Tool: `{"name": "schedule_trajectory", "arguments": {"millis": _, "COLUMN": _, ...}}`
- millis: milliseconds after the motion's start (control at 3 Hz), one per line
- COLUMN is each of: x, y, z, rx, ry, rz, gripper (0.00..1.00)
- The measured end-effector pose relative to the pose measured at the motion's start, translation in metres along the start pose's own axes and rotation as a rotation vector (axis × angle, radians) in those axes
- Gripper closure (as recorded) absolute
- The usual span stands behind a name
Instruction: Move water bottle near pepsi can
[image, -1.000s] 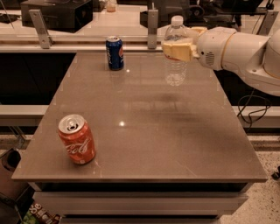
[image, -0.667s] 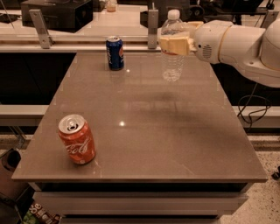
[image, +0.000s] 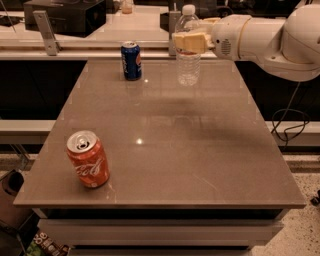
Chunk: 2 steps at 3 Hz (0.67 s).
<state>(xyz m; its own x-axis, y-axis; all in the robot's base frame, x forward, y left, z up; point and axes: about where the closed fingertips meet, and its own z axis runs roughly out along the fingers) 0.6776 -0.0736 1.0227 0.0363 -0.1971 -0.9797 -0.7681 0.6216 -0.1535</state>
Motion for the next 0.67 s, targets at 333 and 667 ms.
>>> {"name": "schedule_trajectory", "arguments": {"millis": 333, "x": 0.010, "y": -0.002, "z": 0.017, "rx": -0.010, "ry": 0.009, "rz": 0.027, "gripper": 1.00}}
{"name": "schedule_trajectory", "arguments": {"millis": 667, "x": 0.024, "y": -0.004, "z": 0.034, "rx": -0.013, "ry": 0.003, "rz": 0.059, "gripper": 1.00}}
